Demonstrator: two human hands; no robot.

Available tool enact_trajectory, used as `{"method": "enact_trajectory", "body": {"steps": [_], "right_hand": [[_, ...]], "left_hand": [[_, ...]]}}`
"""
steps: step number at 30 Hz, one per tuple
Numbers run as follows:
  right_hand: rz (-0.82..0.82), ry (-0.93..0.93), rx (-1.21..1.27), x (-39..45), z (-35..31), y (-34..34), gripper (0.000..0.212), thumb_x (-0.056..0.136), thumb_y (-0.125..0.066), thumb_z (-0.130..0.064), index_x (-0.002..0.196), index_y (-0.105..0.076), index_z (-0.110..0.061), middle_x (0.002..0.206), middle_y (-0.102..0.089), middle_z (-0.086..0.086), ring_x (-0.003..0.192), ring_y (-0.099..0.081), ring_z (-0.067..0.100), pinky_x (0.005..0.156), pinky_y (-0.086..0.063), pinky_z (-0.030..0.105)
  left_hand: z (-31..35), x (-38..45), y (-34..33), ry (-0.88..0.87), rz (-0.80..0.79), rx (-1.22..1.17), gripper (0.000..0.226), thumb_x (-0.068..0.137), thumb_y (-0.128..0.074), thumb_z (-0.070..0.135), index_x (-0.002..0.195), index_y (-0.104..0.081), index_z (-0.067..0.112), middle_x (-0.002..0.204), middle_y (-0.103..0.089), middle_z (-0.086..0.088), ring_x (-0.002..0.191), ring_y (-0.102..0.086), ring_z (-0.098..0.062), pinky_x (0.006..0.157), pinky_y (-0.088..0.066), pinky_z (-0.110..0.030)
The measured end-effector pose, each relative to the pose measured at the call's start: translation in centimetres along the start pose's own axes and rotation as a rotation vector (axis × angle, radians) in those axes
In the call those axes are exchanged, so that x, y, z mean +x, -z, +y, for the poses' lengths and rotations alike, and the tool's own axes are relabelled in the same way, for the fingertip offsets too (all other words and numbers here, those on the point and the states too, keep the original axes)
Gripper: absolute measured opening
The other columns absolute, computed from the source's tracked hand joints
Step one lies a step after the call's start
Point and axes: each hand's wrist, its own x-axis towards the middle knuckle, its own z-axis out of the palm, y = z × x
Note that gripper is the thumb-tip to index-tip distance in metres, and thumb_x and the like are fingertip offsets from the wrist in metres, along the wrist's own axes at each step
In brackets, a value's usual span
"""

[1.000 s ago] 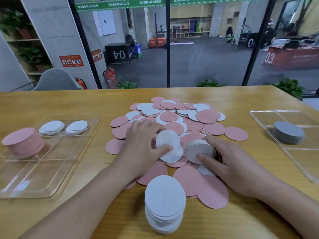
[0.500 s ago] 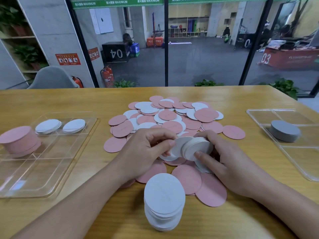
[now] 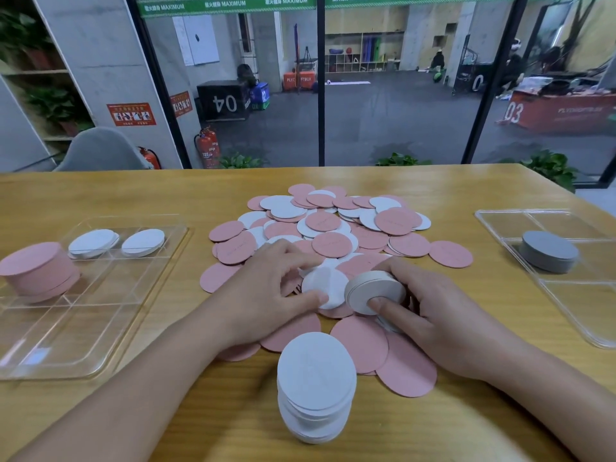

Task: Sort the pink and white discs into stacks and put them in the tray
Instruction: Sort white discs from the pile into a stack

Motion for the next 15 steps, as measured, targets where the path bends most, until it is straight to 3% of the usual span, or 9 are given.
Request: {"method": "enact_trajectory", "body": {"steps": [4, 8, 11, 13, 15], "right_hand": [[0.003, 0.003, -0.012, 0.06, -0.06, 0.02, 0.006, 0.107, -0.064, -0.037, 0.111, -0.059, -0.037, 0.101, -0.067, -0.015, 0.091, -0.061, 0.015, 0.073, -0.049, 0.031], [-0.001, 0.0, -0.023, 0.12, 0.23, -0.11, 0.006, 0.107, -0.062, -0.039, 0.108, -0.058, -0.034, 0.098, -0.066, -0.013, 0.088, -0.06, 0.016, 0.073, -0.051, 0.038], [-0.007, -0.005, -0.017, 0.17, 0.32, -0.09, 0.005, 0.108, -0.062, -0.038, 0.107, -0.059, -0.034, 0.096, -0.066, -0.012, 0.087, -0.059, 0.016, 0.072, -0.05, 0.037], [-0.006, -0.01, -0.011, 0.16, 0.27, -0.06, 0.005, 0.107, -0.063, -0.037, 0.107, -0.059, -0.034, 0.096, -0.066, -0.012, 0.086, -0.059, 0.016, 0.07, -0.048, 0.031], [-0.003, -0.012, -0.011, 0.15, 0.24, -0.01, 0.004, 0.107, -0.063, -0.036, 0.108, -0.06, -0.033, 0.097, -0.066, -0.013, 0.087, -0.059, 0.016, 0.069, -0.046, 0.027]], "left_hand": [[0.04, -0.13, -0.2, 0.011, -0.06, 0.078, 0.062, 0.09, -0.081, 0.065, 0.146, -0.059, 0.051, 0.128, -0.047, 0.032, 0.131, -0.041, 0.002, 0.107, -0.041, -0.025], [0.68, -0.23, -0.24, 0.028, 0.016, -0.023, 0.055, 0.082, -0.092, 0.054, 0.128, -0.062, 0.049, 0.127, -0.059, 0.028, 0.127, -0.049, 0.001, 0.101, -0.045, -0.024], [0.83, -0.1, -0.25, 0.051, 0.071, -0.177, 0.044, 0.084, -0.094, 0.035, 0.116, -0.064, 0.041, 0.109, -0.071, 0.015, 0.092, -0.062, -0.003, 0.08, -0.05, -0.021], [0.53, 0.18, -0.29, 0.059, 0.103, -0.283, 0.031, 0.091, -0.087, 0.024, 0.112, -0.067, 0.035, 0.097, -0.074, 0.006, 0.075, -0.061, -0.014, 0.073, -0.053, -0.031], [0.49, 0.31, -0.25, 0.072, 0.155, -0.404, 0.014, 0.1, -0.08, 0.019, 0.106, -0.073, 0.029, 0.089, -0.075, 0.001, 0.07, -0.062, -0.025, 0.07, -0.054, -0.041]]}}
